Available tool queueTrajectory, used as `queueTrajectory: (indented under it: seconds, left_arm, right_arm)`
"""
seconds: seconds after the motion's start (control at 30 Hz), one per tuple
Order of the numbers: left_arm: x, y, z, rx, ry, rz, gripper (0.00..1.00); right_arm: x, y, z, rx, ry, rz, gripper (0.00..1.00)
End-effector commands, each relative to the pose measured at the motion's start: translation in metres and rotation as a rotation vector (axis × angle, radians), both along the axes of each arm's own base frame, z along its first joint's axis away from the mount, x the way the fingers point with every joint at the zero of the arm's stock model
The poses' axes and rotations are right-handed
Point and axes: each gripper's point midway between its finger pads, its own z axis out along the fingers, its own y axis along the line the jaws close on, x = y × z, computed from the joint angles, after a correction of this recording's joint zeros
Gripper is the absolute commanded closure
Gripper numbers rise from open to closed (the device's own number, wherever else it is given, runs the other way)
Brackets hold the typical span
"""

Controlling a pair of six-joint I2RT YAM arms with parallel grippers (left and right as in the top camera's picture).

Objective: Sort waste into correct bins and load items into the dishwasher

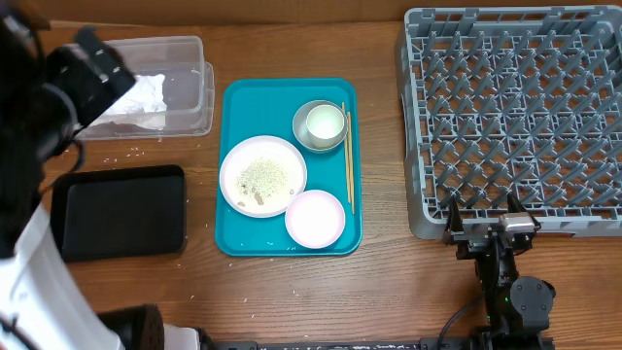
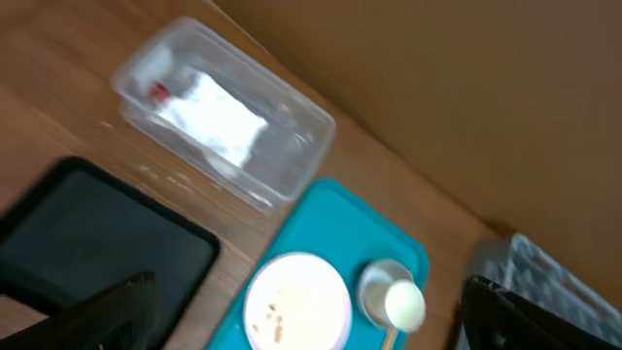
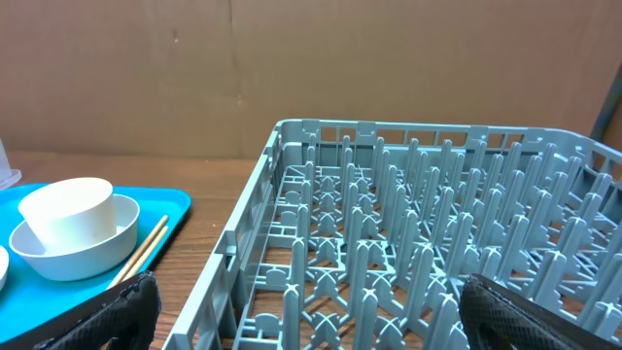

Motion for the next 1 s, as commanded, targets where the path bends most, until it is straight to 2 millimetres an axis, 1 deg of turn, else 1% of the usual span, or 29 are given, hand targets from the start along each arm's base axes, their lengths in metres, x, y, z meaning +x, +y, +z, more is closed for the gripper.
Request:
queueTrajectory:
  seconds: [0.0, 0.13, 0.3, 0.33, 0.43, 0.47, 0.53, 0.6, 0.7, 0.73, 0.8, 0.87, 0.97]
  left_arm:
    - [-0.026, 0.043, 0.013, 0.073, -0.035, 0.241, 0.0]
    - [-0.033, 0.064, 0.012, 0.071, -0.031, 0.33, 0.0]
    - [-0.027, 0.088, 0.001, 0.107, 0.025, 0.404, 0.0]
    - [-0.024, 0.093, -0.002, 0.124, 0.046, 0.409, 0.0]
    - [-0.01, 0.098, -0.015, 0.18, 0.118, 0.351, 0.0]
    - [-0.006, 0.099, -0.019, 0.195, 0.139, 0.333, 0.0]
    - [0.002, 0.102, -0.027, 0.221, 0.181, 0.299, 0.0]
    - [0.009, 0.103, -0.034, 0.227, 0.206, 0.28, 0.0]
    - [0.014, 0.105, -0.04, 0.224, 0.224, 0.278, 0.0]
    - [0.014, 0.105, -0.04, 0.224, 0.225, 0.279, 0.0]
    - [0.015, 0.105, -0.04, 0.224, 0.221, 0.279, 0.0]
    - [0.016, 0.105, -0.04, 0.224, 0.222, 0.279, 0.0]
    - [0.017, 0.106, -0.041, 0.224, 0.222, 0.279, 0.0]
  right_arm:
    - [0.0, -0.002, -0.002, -0.007, -0.004, -0.009, 0.0]
    - [0.0, -0.002, -0.002, -0.007, -0.004, -0.009, 0.0]
    - [0.0, -0.001, 0.0, -0.007, -0.009, -0.006, 0.0]
    - [0.0, 0.002, 0.002, -0.006, -0.018, 0.013, 0.0]
    - [-0.008, 0.045, 0.012, 0.046, -0.053, 0.267, 0.0]
    - [-0.017, 0.065, 0.018, 0.079, -0.066, 0.395, 0.0]
    - [-0.031, 0.087, 0.037, 0.142, -0.116, 0.547, 0.0]
    - [-0.049, 0.103, 0.06, 0.2, -0.178, 0.683, 0.0]
    - [-0.073, 0.113, 0.095, 0.233, -0.304, 0.801, 0.0]
    - [-0.084, 0.109, 0.121, 0.205, -0.439, 0.795, 0.0]
    - [-0.092, 0.096, 0.147, 0.199, -0.582, 0.725, 0.0]
    - [-0.1, 0.072, 0.177, 0.258, -0.737, 0.606, 0.0]
    - [-0.107, 0.03, 0.211, 0.408, -0.872, 0.405, 0.0]
